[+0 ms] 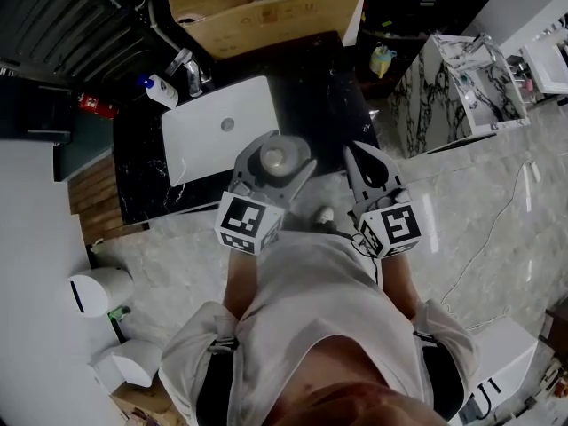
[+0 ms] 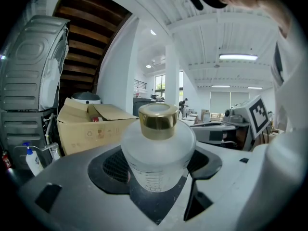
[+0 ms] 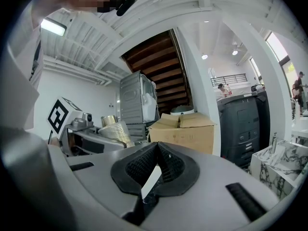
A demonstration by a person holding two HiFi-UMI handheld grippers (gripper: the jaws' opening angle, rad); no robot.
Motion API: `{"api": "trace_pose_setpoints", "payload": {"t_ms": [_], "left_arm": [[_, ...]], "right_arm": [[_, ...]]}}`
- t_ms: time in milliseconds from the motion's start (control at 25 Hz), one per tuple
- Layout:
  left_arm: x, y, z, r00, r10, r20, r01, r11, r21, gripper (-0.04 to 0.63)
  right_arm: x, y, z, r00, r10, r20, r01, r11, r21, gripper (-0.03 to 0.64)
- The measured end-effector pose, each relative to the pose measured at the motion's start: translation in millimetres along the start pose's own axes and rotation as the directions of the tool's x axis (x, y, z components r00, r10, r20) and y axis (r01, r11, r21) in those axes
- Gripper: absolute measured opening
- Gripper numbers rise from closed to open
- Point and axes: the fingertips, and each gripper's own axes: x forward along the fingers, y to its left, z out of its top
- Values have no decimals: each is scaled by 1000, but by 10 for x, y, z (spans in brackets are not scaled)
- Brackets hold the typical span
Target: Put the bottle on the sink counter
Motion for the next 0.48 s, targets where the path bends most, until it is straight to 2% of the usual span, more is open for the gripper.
{"api": "trace_pose_setpoints", "payload": {"t_ms": [480], "left_arm": [[315,93,-50,1000,-10,-19,10,1000,0,330]], "right_arm": [[129,-294,-96,999,-25,-31,26,999,22,-2]]}}
